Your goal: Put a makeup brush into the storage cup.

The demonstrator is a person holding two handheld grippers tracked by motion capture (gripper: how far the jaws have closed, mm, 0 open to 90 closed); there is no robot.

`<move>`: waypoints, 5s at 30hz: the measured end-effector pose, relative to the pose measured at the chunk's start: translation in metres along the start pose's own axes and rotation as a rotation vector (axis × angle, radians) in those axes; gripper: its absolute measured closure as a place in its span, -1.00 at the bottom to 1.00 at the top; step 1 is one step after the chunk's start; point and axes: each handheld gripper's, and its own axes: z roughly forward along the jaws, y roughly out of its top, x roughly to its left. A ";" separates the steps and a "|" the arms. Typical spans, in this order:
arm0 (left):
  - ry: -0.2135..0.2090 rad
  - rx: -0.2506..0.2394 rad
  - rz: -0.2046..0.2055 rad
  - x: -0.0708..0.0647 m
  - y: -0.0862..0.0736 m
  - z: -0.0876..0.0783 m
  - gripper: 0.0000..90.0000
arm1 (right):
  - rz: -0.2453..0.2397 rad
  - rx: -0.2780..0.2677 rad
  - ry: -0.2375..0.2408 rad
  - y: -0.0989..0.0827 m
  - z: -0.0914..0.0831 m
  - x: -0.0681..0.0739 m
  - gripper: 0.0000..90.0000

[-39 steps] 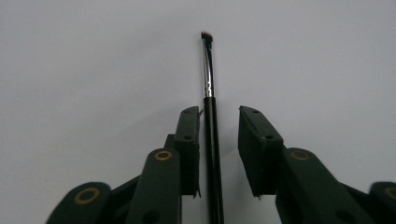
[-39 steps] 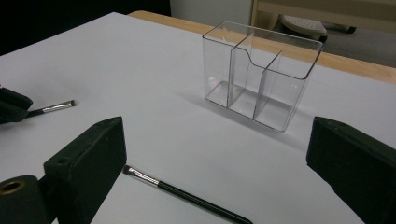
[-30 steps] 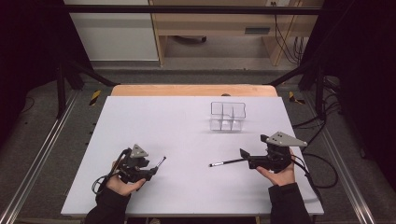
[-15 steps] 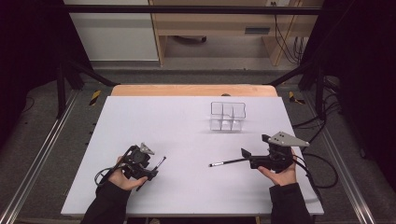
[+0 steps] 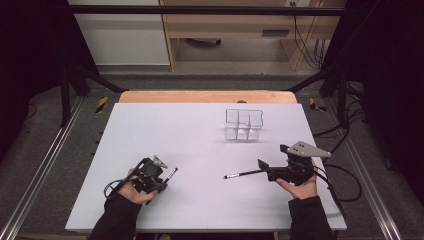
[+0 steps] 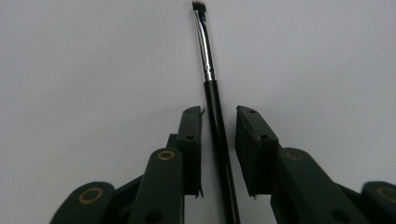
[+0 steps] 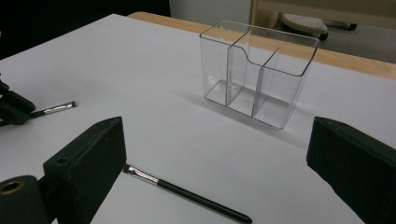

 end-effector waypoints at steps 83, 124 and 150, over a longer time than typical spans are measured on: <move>0.047 -0.426 -0.014 -0.039 0.003 -0.050 0.85 | 0.055 -0.024 0.092 0.006 0.022 0.030 -0.89; -0.012 -0.688 -0.097 -0.059 0.033 -0.063 0.85 | 0.078 -0.136 0.171 0.051 0.040 0.068 -0.80; -0.029 -0.751 -0.103 -0.081 0.049 -0.044 0.85 | 0.177 -0.143 0.245 0.044 0.060 0.079 -0.63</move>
